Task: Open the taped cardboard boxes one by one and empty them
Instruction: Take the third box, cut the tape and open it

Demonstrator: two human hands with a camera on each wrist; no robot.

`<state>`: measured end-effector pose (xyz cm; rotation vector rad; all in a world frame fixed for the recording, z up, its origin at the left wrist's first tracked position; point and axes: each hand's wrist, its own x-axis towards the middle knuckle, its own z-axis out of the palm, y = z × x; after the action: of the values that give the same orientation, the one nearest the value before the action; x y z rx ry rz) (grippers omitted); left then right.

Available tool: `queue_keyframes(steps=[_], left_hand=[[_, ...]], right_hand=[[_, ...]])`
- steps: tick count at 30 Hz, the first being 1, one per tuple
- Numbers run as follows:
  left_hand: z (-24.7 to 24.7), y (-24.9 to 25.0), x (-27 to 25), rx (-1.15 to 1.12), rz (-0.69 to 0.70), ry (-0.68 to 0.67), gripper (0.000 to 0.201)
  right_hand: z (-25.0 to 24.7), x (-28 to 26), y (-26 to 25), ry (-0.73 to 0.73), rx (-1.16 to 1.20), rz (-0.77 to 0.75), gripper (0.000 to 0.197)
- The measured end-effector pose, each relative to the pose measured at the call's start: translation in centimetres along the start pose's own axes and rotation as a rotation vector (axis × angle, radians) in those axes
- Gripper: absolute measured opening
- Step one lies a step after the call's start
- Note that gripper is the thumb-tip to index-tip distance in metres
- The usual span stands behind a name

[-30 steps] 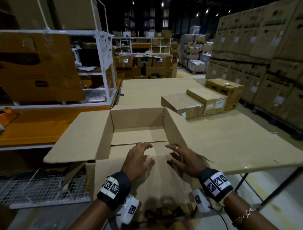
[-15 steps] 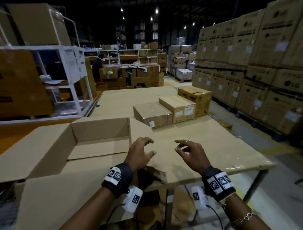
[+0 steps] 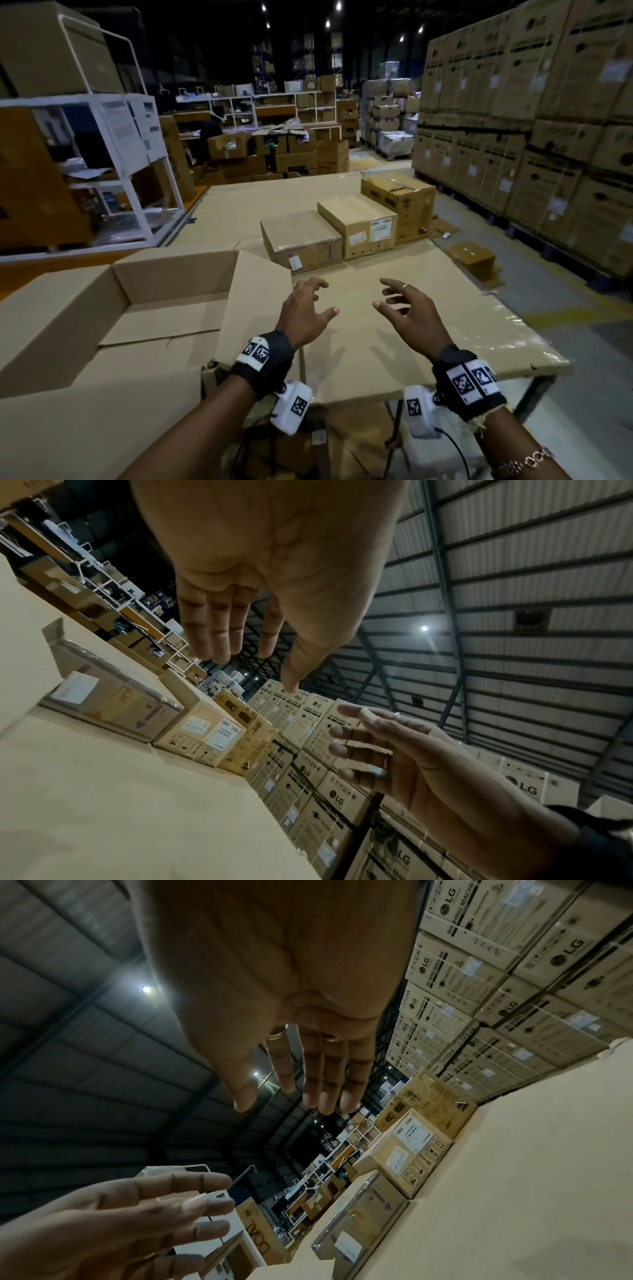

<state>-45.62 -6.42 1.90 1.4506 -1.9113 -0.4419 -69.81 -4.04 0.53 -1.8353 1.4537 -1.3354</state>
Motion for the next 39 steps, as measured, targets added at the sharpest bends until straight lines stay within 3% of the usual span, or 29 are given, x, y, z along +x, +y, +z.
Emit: queue_keyframes(steps=[6,13,17,21,24,27,33,39], left_hand=[[2.9,-1.4,7.4,-0.043,-0.135,0.088,0.059],[5.2,-7.5,16.9,-0.122,-0.344,0.148,0.072],[5.2,-11.4,21.3,-0.072,-0.395,0.184,0.083],[6.0,-14.2,23.4,-0.018,-0.413,0.140,0.084],[7.1,-16.4,25.2,0.071,-0.419,0.081,0.099],[7.3,-18.4,27.0,0.100,-0.456,0.043,0.119],[6.8,-21.5,29.8,0.088,-0.603,0.024,0.137],[8.1,-23.2,32.4,-0.055,-0.727,0.084,0.126]], right_hand=[[-0.3,6.4,3.0,-0.047,-0.023,0.011,0.046],[1.4,17.1,6.9,-0.153,-0.079,0.047,0.052],[4.1,22.8,9.0,-0.184,-0.097,0.027,0.053],[8.2,27.5,11.2,-0.252,-0.138,0.023,0.058],[11.2,30.7,13.0,-0.315,-0.199,-0.017,0.058],[13.5,33.6,14.6,-0.328,-0.263,0.022,0.062],[17.0,38.8,18.5,-0.373,-0.356,0.160,0.078],[20.2,41.8,21.9,-0.399,-0.316,0.203,0.085]])
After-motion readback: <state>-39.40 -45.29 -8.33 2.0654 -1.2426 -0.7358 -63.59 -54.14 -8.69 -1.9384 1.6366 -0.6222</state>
